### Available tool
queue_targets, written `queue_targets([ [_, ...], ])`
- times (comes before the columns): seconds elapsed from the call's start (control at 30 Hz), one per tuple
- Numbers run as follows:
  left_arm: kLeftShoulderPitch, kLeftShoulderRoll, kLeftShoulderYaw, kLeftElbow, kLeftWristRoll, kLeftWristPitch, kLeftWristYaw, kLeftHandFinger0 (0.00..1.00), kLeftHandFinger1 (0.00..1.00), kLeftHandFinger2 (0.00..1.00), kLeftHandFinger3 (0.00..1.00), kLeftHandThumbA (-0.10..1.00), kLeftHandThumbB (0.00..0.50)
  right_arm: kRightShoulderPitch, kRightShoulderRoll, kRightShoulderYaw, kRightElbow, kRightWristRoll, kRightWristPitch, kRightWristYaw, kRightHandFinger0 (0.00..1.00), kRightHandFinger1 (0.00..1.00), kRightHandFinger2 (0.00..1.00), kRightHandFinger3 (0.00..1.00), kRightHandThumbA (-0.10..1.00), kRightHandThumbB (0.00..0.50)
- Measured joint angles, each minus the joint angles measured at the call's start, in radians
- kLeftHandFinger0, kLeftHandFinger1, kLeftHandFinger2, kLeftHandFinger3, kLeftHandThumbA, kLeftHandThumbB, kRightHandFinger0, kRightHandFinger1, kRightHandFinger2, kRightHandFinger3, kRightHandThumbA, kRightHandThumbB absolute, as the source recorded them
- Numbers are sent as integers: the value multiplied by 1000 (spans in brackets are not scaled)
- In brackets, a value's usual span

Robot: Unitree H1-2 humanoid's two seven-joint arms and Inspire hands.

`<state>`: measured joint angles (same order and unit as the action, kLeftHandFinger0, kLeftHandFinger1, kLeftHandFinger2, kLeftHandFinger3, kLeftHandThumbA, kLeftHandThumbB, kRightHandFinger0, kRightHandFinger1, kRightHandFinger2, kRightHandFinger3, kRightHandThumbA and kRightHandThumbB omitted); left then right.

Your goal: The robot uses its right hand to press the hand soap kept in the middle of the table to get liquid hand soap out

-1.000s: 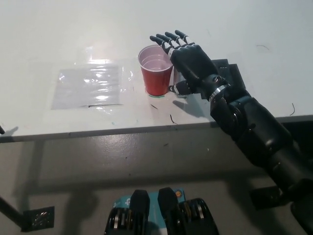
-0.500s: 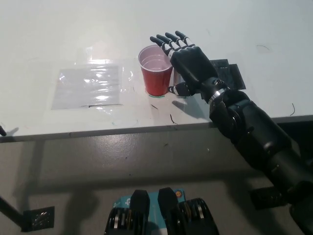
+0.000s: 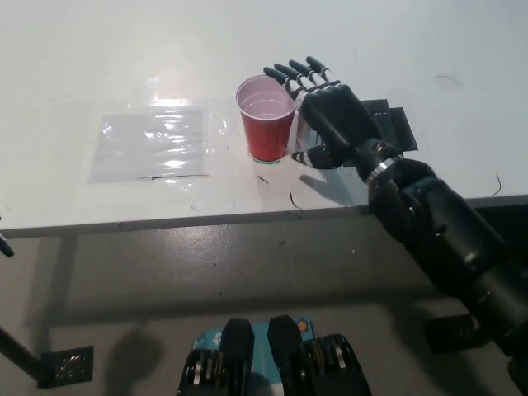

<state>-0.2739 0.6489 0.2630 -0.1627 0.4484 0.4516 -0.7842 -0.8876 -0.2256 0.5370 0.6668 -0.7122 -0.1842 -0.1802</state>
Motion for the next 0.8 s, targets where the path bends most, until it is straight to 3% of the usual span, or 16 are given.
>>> queue_targets([
  [0.13, 10, -3, 1, 0, 2, 0, 0, 1000, 1000, 1000, 751, 1000, 207, 0, -28, -24, -34, 4, 4, 42, 1000, 1000, 1000, 1000, 1000, 368],
  [0.23, 14, -7, 1, 0, 2, 0, 0, 1000, 1000, 1000, 753, 1000, 211, -5, -44, -49, -58, 10, 10, 82, 1000, 1000, 1000, 1000, 1000, 421],
  [0.37, 24, -13, 1, -1, 3, 0, 0, 1000, 1000, 1000, 758, 1000, 215, -27, -61, -83, -66, 22, 26, 128, 1000, 1000, 1000, 1000, 1000, 407],
  [0.47, 34, -17, 1, -1, 3, 0, 0, 1000, 1000, 1000, 762, 1000, 202, -52, -65, -99, -68, 24, 29, 147, 1000, 1000, 1000, 1000, 1000, 445],
  [0.6, 43, -18, 1, -2, 3, 0, 0, 1000, 1000, 1000, 772, 1000, 215, -86, -66, -126, -103, 26, 39, 165, 1000, 1000, 1000, 1000, 1000, 436],
  [0.8, 47, -18, 5, -2, 3, 0, 0, 1000, 1000, 1000, 773, 1000, 177, -103, -67, -165, -180, 32, 49, 190, 1000, 1000, 1000, 1000, 1000, 442],
])
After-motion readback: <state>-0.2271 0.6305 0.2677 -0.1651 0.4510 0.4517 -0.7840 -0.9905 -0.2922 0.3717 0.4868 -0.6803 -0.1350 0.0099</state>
